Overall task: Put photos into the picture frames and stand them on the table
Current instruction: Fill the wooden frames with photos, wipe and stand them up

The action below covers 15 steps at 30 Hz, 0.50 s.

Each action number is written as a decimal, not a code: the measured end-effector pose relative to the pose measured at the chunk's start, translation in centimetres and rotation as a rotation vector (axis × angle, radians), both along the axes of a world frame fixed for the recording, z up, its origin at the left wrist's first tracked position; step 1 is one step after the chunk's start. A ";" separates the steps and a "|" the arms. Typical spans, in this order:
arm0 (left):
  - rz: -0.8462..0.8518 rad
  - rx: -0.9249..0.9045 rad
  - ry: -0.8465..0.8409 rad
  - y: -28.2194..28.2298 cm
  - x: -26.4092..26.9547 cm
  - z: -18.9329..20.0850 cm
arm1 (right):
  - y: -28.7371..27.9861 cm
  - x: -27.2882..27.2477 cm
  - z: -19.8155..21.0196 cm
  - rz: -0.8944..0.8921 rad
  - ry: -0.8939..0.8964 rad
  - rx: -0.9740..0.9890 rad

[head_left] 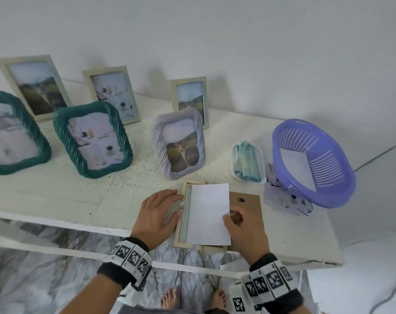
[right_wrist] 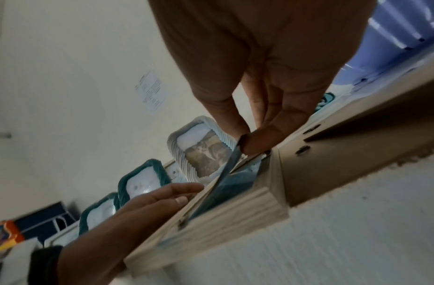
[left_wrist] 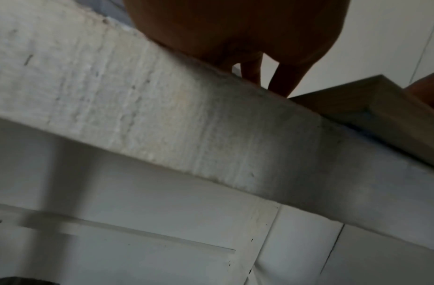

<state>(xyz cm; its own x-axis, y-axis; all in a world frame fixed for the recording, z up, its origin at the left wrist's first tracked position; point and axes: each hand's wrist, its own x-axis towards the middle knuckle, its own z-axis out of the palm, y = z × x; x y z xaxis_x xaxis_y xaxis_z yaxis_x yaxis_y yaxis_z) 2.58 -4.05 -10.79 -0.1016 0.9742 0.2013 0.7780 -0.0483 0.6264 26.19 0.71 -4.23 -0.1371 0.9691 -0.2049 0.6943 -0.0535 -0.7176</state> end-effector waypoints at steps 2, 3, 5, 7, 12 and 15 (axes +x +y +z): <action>0.011 0.011 0.001 0.0 0.0 -0.2 | -0.1 -0.5 0.3 0.015 -0.140 0.037; 0.014 0.017 0.004 0.0 0.0 -0.2 | -0.2 -0.8 0.5 0.030 -0.229 0.043; 0.012 0.023 0.008 0.0 0.1 -0.3 | -0.5 -1.3 1.0 0.073 -0.373 0.072; 0.008 0.020 0.005 0.0 0.0 -0.3 | -0.9 -2.0 2.0 0.121 -0.427 0.080; 0.009 0.029 0.015 0.0 -0.1 -0.4 | -1.2 -3.0 0.3 0.150 -0.431 0.100; 0.009 0.034 0.022 0.1 -0.1 -0.5 | -1.1 -2.6 -0.2 0.153 -0.440 0.148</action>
